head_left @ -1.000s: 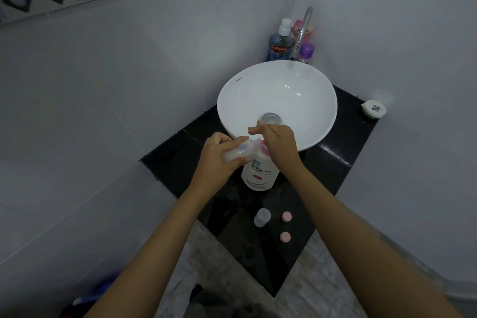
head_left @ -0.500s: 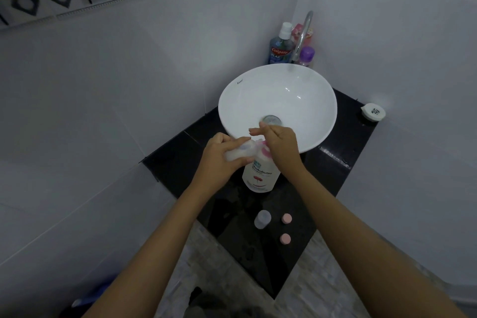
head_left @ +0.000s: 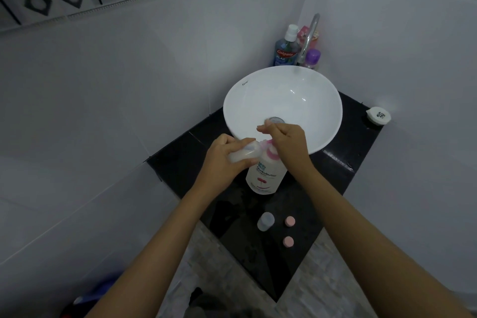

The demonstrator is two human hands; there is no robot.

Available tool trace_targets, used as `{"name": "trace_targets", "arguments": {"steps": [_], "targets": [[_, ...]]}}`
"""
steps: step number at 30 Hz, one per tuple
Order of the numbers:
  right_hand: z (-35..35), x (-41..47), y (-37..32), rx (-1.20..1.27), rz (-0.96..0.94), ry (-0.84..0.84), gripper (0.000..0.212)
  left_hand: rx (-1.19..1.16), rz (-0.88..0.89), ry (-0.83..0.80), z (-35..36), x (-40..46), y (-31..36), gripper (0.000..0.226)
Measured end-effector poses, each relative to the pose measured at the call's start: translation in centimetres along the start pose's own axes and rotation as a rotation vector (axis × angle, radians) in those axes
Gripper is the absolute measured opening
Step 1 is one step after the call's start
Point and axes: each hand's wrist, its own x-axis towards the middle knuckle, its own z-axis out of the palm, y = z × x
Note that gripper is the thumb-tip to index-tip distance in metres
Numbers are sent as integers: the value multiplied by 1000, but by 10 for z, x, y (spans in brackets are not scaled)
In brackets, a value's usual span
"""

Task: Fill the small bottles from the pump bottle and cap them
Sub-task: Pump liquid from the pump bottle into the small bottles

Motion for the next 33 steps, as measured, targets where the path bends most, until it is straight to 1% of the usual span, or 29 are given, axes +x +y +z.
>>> {"name": "trace_targets", "arguments": {"steps": [5, 6, 9, 14, 18, 23, 27, 31, 33], "targets": [[3, -10, 3, 166, 85, 15, 36, 10, -10, -13, 1, 1, 1, 47], [6, -12, 6, 164, 81, 22, 35, 21, -11, -18, 2, 1, 1, 47], [10, -16, 10, 94, -12, 53, 28, 42, -9, -31, 2, 1, -1, 48], [1, -6, -1, 37, 8, 9, 32, 43, 7, -22, -2, 1, 3, 48], [2, -6, 0, 47, 10, 51, 34, 35, 16, -5, -1, 3, 4, 47], [9, -11, 9, 70, 28, 60, 32, 77, -6, -30, 2, 3, 0, 48], [8, -12, 7, -10, 13, 38, 33, 111, 6, -31, 3, 3, 1, 45], [4, -9, -1, 54, 25, 41, 31, 137, 23, -27, 0, 3, 5, 46], [3, -9, -2, 43, 12, 53, 30, 150, 24, -31, -1, 4, 5, 49]]}}
